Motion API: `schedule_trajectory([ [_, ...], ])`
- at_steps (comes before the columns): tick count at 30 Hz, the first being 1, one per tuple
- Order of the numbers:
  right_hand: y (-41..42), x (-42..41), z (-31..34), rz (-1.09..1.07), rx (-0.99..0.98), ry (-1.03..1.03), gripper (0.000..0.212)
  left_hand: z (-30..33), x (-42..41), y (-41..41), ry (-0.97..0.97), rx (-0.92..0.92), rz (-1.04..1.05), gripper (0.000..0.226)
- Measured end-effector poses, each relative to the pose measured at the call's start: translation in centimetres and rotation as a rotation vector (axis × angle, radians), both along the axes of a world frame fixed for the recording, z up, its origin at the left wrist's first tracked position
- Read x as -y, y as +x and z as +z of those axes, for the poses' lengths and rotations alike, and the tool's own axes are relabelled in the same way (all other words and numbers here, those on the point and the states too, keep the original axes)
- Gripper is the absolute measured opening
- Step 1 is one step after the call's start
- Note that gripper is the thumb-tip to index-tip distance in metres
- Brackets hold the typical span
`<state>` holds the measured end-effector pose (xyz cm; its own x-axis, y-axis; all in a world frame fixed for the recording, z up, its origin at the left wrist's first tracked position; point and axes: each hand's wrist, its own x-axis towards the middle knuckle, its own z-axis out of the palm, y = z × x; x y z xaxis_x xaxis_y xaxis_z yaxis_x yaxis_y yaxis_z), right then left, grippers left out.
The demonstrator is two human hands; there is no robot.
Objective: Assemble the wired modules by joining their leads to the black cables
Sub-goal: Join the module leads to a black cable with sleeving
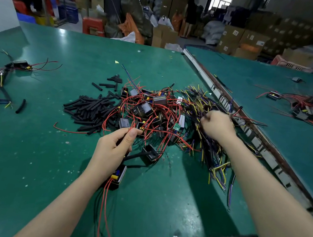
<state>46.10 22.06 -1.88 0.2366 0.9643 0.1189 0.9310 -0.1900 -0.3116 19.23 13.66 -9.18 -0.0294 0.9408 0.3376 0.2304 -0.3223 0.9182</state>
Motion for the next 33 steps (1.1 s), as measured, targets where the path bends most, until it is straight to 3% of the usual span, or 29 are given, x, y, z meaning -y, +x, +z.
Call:
schedule_trajectory([
  [3, 1.2, 0.4, 2.6, -0.022, -0.360, 0.276, 0.028, 0.0, 0.0, -0.1, 0.003, -0.011, 0.002, 0.030],
  [7, 1.9, 1.6, 6.4, 0.021, -0.387, 0.522, 0.025, -0.1, -0.1, -0.1, -0.007, -0.022, 0.000, 0.028],
  [9, 1.6, 1.7, 7.4, 0.086, -0.529, 0.549, 0.021, 0.0, 0.0, -0.1, -0.009, -0.018, -0.001, 0.030],
  [12, 0.0, 1.9, 7.3, 0.160, -0.885, 0.440, 0.017, 0.0, 0.0, -0.1, -0.001, -0.017, -0.005, 0.027],
  [14, -0.5, 2.0, 6.5, 0.188, -0.976, 0.352, 0.015, 0.0, 0.1, -0.1, -0.006, -0.013, -0.006, 0.027],
  [28, -1.2, 3.0, 3.0, 0.235, -1.166, 0.033, 0.015, 0.0, 0.0, -0.1, 0.003, -0.002, -0.020, 0.027],
  [33, -2.1, 4.2, 2.7, 0.196, -1.272, 0.052, 0.018, 0.1, 0.2, 0.0, 0.012, 0.004, -0.040, 0.027],
])
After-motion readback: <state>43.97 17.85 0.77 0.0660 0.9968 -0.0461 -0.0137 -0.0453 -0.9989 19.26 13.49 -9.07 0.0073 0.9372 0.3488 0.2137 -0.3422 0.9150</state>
